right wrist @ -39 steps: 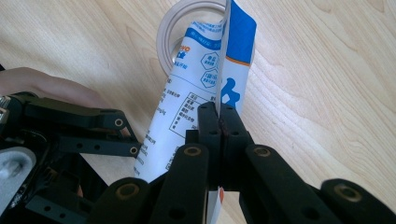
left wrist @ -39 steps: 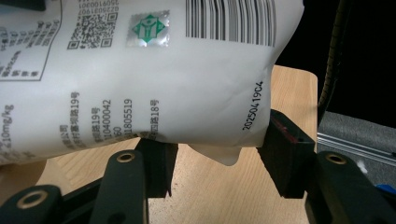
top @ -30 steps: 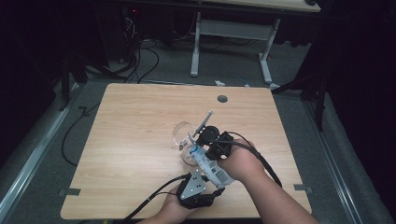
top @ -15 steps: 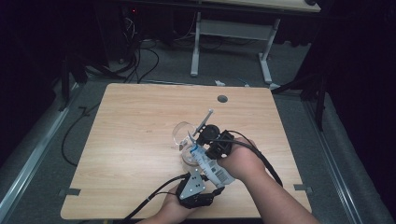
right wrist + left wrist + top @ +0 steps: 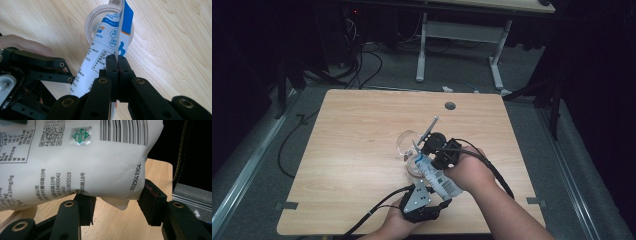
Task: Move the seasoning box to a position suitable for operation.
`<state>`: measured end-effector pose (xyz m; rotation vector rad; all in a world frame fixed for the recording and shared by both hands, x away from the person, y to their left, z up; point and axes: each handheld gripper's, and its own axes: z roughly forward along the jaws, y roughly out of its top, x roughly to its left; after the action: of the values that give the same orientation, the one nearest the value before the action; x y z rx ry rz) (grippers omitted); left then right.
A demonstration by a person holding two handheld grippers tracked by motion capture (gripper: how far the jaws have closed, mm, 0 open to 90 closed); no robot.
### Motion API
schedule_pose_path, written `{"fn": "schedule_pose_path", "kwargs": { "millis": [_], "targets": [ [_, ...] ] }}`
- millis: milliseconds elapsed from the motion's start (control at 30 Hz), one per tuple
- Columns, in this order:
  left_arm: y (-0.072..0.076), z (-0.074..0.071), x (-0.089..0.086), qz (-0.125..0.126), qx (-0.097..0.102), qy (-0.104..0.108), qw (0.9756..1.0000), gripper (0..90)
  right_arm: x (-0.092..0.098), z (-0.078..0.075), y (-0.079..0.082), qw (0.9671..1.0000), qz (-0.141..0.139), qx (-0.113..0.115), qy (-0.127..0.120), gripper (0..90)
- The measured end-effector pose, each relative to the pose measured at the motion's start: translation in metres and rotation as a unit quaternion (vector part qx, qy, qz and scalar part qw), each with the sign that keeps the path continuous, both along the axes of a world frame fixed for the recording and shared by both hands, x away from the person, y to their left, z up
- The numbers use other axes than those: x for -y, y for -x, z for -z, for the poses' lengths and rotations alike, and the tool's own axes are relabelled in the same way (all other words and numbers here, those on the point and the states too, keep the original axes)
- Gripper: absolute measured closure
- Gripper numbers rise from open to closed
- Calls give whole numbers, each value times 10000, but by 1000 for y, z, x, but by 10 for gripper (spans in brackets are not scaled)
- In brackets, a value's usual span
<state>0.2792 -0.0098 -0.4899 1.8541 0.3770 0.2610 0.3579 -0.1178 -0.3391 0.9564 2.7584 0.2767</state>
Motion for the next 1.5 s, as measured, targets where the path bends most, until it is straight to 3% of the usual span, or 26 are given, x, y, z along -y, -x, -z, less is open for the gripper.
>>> {"fn": "schedule_pose_path", "kwargs": {
  "millis": [733,1500],
  "targets": [
    [0,-1,0,4,-28,39,10000,516,-1,-1,-3,10000,-33,-77,28,897],
    [1,0,0,-30,100,-73,9999,522,-1,3,-2,10000,-41,-83,-12,897]
  ]
}}
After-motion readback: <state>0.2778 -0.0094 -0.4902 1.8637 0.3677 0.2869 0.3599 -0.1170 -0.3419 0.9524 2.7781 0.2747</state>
